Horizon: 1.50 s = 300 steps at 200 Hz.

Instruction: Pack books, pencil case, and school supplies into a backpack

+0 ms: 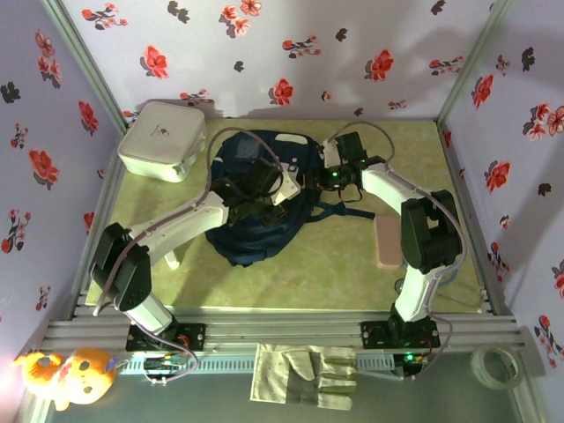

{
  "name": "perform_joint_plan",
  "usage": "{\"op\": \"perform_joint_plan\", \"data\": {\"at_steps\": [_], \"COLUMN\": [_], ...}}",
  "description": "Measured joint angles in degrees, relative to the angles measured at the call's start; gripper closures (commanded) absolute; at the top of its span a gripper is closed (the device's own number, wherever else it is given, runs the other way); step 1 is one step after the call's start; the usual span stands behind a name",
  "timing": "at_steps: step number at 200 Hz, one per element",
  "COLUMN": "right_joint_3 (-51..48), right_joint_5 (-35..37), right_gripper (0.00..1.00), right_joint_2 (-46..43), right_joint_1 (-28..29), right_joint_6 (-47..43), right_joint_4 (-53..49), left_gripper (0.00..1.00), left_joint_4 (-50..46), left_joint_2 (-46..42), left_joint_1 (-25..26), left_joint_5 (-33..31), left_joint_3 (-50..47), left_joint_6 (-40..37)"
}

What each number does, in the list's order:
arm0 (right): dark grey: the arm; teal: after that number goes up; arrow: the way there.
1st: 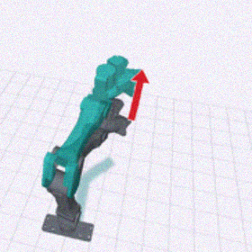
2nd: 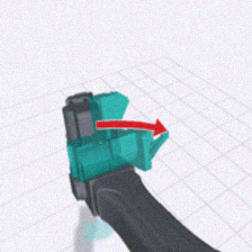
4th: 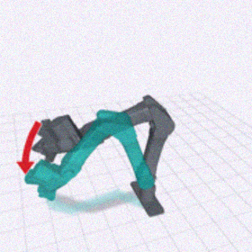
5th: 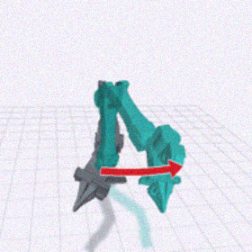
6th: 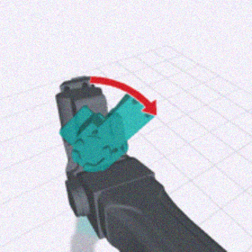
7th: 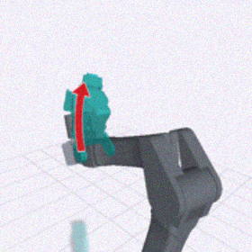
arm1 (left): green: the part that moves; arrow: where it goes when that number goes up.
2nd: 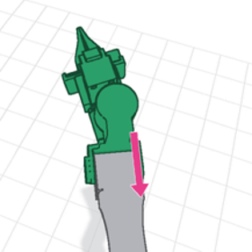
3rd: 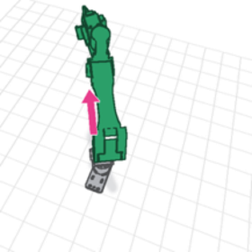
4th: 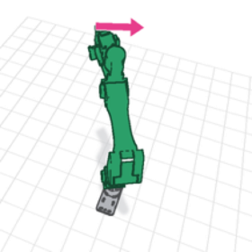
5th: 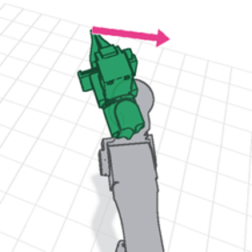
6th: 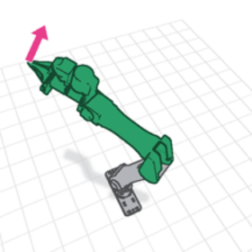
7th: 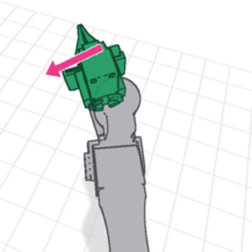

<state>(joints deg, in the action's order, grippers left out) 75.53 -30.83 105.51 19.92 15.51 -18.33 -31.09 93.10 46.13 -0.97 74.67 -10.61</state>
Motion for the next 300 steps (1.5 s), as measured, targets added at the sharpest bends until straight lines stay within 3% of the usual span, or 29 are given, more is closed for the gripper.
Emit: {"op": "perform_joint_plan", "data": {"at_steps": [117, 147, 167, 247, 300], "right_joint_3": [-2.0, -2.6, -2.6, -3.0, -6.4], "right_joint_5": [-1.2, -2.5, -3.6, -3.9, -4.1], "right_gripper": [0.71, 0.62, 0.62, 0.82, 0.86], "right_joint_2": [-0.3, -0.3, -0.3, -0.3, -3.4], "right_joint_1": [0.0, 0.0, 0.1, 0.7, 1.0], "right_joint_6": [-0.3, -1.3, -2.5, -4.3, -4.3], "right_joint_4": [0.0, -0.2, -0.6, -1.3, 0.2], "left_gripper": [1.0, 1.0, 1.0, 1.0, 1.0], "left_joint_4": [-0.4, -0.4, -0.4, -0.4, -0.4], "left_joint_2": [0.7, 0.7, 0.7, 0.7, 0.7], "left_joint_1": [0.0, 0.0, 0.0, 0.0, 0.0], "left_joint_5": [0.2, 0.2, 0.2, 0.2, 0.1], "left_joint_3": [0.6, 0.6, 0.6, 0.6, 0.6], "left_joint_6": [0.0, 0.0, 0.0, 0.0, 0.1]}}
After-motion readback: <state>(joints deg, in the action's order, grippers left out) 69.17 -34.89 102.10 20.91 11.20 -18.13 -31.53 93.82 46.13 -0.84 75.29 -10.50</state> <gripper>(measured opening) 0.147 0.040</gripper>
